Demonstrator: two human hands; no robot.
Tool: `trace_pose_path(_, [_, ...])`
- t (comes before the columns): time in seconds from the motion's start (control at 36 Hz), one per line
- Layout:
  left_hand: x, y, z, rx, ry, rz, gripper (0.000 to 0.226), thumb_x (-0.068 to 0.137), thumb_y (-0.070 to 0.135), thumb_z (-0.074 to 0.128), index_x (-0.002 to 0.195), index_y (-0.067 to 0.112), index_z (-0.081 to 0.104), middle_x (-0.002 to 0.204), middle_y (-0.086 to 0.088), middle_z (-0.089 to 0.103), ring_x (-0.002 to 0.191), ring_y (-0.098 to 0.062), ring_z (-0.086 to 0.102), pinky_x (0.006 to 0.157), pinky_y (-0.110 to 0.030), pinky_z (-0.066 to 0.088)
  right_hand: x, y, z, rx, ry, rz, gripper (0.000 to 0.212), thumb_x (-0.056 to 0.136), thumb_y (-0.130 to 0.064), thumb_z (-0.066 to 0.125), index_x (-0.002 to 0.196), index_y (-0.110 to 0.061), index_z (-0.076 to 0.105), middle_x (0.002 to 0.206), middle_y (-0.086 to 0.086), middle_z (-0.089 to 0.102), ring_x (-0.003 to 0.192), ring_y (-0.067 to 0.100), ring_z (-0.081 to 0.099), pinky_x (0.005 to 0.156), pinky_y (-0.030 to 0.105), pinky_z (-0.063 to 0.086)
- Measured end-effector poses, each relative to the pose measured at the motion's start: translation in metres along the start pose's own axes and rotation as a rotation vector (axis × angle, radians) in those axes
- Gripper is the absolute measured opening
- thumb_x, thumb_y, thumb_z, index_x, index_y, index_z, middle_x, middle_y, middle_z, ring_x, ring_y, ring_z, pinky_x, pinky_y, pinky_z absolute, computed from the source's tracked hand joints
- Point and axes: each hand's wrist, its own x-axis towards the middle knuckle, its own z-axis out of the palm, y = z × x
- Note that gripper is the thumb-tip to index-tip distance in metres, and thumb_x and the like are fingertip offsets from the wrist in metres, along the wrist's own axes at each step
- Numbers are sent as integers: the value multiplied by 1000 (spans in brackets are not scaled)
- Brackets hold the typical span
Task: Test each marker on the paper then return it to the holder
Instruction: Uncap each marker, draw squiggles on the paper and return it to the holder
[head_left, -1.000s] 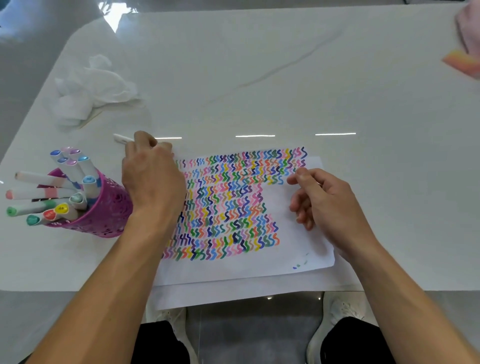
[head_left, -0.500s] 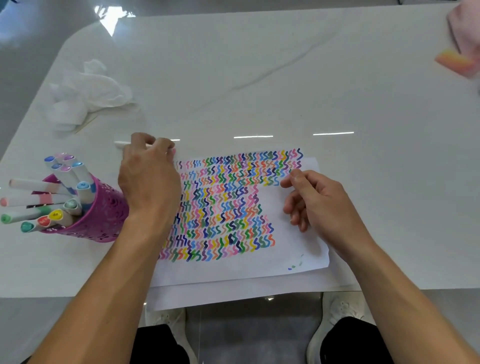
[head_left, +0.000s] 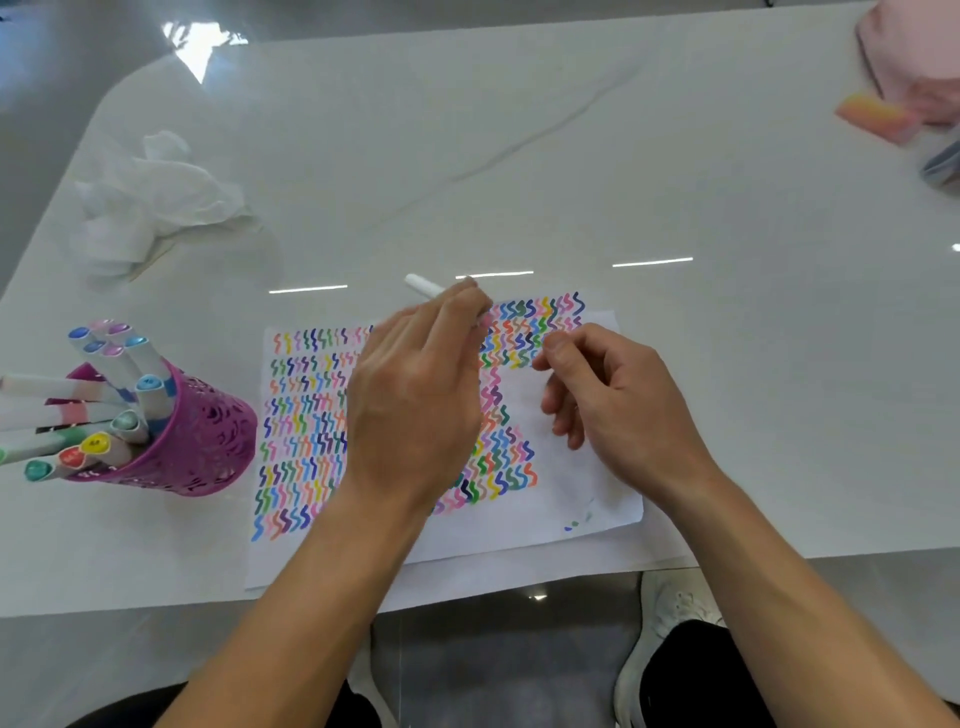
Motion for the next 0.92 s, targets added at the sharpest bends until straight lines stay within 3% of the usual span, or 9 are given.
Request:
trace_pose_path(0.17, [-7, 17, -3, -306, 13, 67, 21, 99, 5, 62, 119, 7, 66, 115, 2, 71, 102, -8, 67, 91, -26, 51, -1, -11, 0, 147, -107, 30, 49, 110, -50, 39, 90, -24, 76, 67, 7, 70, 54, 20, 63, 50, 28, 49])
trace_pose_path(0.28, [-11, 29, -3, -458, -1, 47, 28, 98, 2, 61, 125, 10, 67, 121, 2, 69, 111, -9, 66, 95, -28, 51, -3, -15, 0, 294, -166, 56, 54, 111, -49, 37, 78, -26, 73, 63, 3, 66, 55, 20, 62, 49, 28, 50])
trace_pose_path(0.36, [-12, 32, -5, -508, -16, 36, 27, 96, 1, 61, 121, 9, 69, 126, -1, 68, 120, -11, 63, 99, -34, 51, -1, -14, 0, 409, -137, 62, 50, 106, -49, 46, 91, -9, 73, 63, 3, 63, 51, 19, 58, 48, 29, 48])
trace_pose_path(0.44, [-13, 32, -7, -484, -3, -27, 23, 95, 6, 65, 117, 10, 68, 128, 2, 67, 119, -9, 63, 100, -31, 50, 2, -14, -3, 530, -80, 44, 37, 95, -46, 61, 92, -12, 73, 64, 5, 60, 51, 19, 53, 47, 27, 44])
trace_pose_path(0.61, [-15, 31, -8, -402, -2, -154, 22, 93, 13, 69, 115, 14, 66, 106, 13, 69, 98, 0, 68, 87, -17, 51, 5, -13, -7, 638, -5, 45, 20, 92, -28, 75, 97, -10, 68, 64, 5, 61, 49, 18, 50, 45, 24, 41])
trace_pose_path(0.69, [-17, 30, -9, -456, -48, -259, 17, 94, 14, 66, 110, 19, 63, 99, 14, 73, 92, -1, 70, 82, -25, 57, 3, -12, -6, 633, -56, 40, 16, 92, -30, 72, 87, -15, 67, 65, 8, 61, 50, 21, 51, 46, 26, 42])
trace_pose_path(0.83, [-15, 23, -12, -522, -235, -325, 11, 97, 17, 54, 101, 24, 61, 84, 14, 71, 82, -10, 71, 72, -38, 57, 0, -10, -1, 417, -145, 47, 38, 95, -52, 66, 75, -19, 66, 62, 9, 59, 50, 22, 52, 46, 29, 41])
trace_pose_path(0.92, [-15, 19, -14, -502, -347, -314, 10, 100, 19, 55, 99, 24, 63, 81, 12, 67, 79, -14, 66, 69, -35, 53, -3, -7, 2, 246, -106, 8, 39, 101, -43, 62, 74, -15, 62, 58, 5, 60, 49, 18, 52, 46, 23, 41])
